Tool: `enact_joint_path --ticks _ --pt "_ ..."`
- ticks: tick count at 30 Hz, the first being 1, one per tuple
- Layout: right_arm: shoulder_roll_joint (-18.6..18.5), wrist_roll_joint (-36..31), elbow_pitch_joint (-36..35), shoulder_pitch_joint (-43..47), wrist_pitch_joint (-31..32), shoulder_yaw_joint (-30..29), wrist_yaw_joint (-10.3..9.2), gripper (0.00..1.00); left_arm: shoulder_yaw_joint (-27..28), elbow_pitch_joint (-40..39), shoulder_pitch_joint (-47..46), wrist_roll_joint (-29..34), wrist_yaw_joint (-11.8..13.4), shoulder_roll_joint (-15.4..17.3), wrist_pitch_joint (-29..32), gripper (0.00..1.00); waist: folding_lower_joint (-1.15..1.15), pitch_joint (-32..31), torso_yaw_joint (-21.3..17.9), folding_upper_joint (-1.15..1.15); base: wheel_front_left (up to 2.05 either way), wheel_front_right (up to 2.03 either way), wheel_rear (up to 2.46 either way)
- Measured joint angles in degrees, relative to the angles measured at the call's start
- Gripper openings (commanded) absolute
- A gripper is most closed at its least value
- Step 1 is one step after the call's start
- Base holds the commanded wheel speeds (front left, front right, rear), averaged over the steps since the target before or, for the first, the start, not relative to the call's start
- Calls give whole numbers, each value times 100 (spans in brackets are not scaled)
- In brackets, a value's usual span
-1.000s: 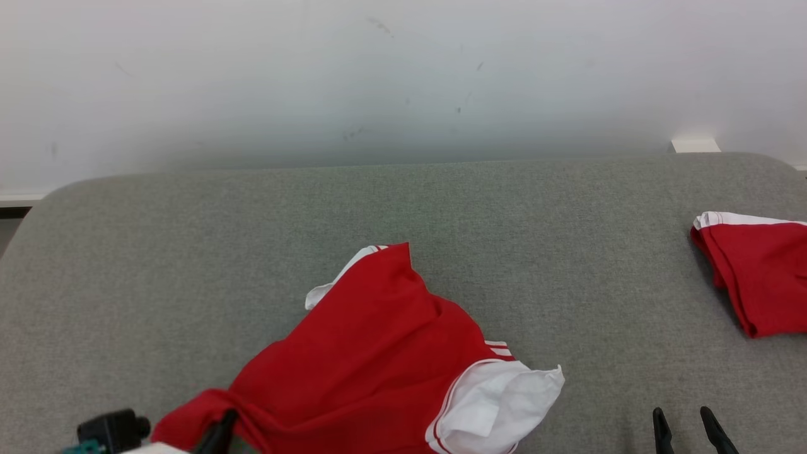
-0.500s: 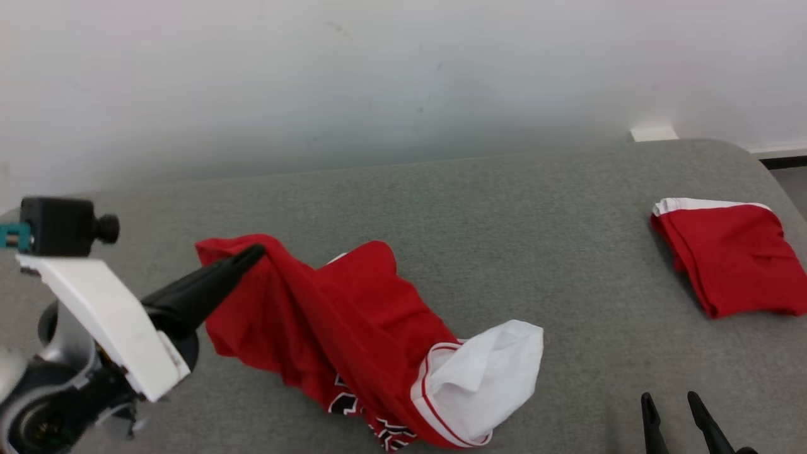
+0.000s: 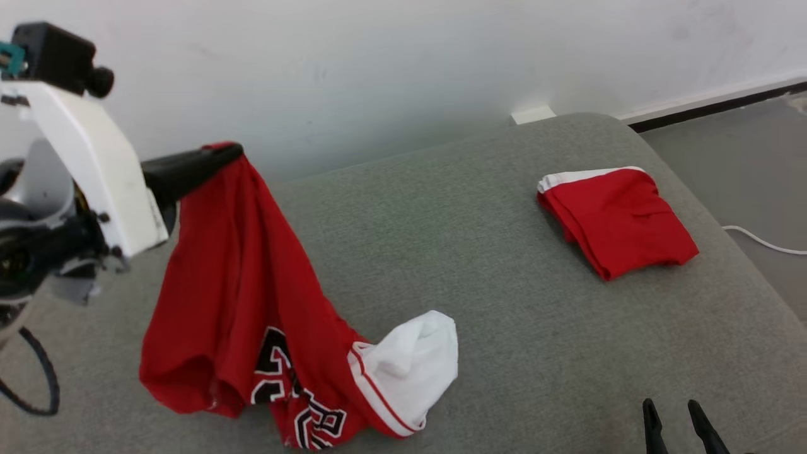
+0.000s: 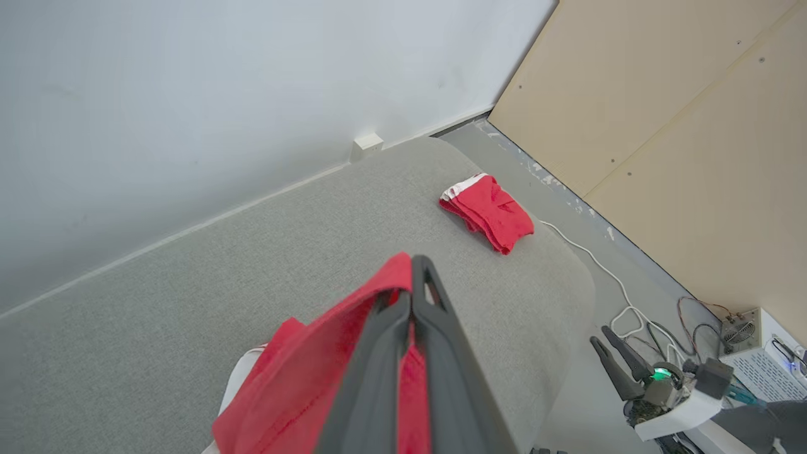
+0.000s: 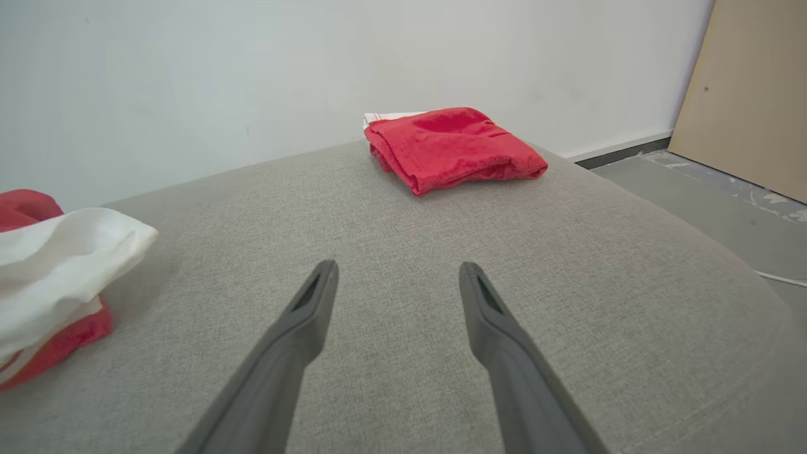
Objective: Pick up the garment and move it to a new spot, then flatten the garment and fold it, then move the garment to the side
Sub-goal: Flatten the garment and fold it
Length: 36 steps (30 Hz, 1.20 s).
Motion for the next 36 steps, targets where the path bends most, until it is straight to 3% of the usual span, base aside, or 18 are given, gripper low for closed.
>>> enact_joint_path --ticks 4,7,14,18,21,25,32,36 --pt "0 5 5 8 -1 -18 0 100 -145 826 -620 407 22 -338 32 0 0 -21 -223 0 0 0 0" --pt "1 5 4 3 -1 -25 0 100 -164 1356 -973 590 -97 -632 -154 0 0 -41 -299 0 0 0 0" --pt "-1 -68 -4 23 -1 -102 0 100 -29 1983 -1432 638 -631 -1239 -656 0 0 -95 -222 0 0 0 0" --pt "2 -152 -20 97 -1 -120 0 100 -54 1801 -1411 394 -927 -1339 -584 0 0 -149 -75 0 0 0 0" --pt "1 -182 -42 121 -1 -145 0 100 -287 1403 -1103 437 -1067 -1138 -390 0 0 -195 66 0 0 0 0" --pt "2 -250 -49 224 -1 -190 0 100 -516 711 -396 469 -1087 -598 -225 0 0 -259 301 0 0 0 0" --pt "3 -337 -88 267 -10 -249 0 100 -811 -274 1468 536 -630 546 -628 0 0 -308 788 0 0 0 0" --pt "0 -380 -94 310 -10 -238 0 100 -1215 -231 2726 724 -270 681 -1291 0 0 -301 1081 0 0 0 0"
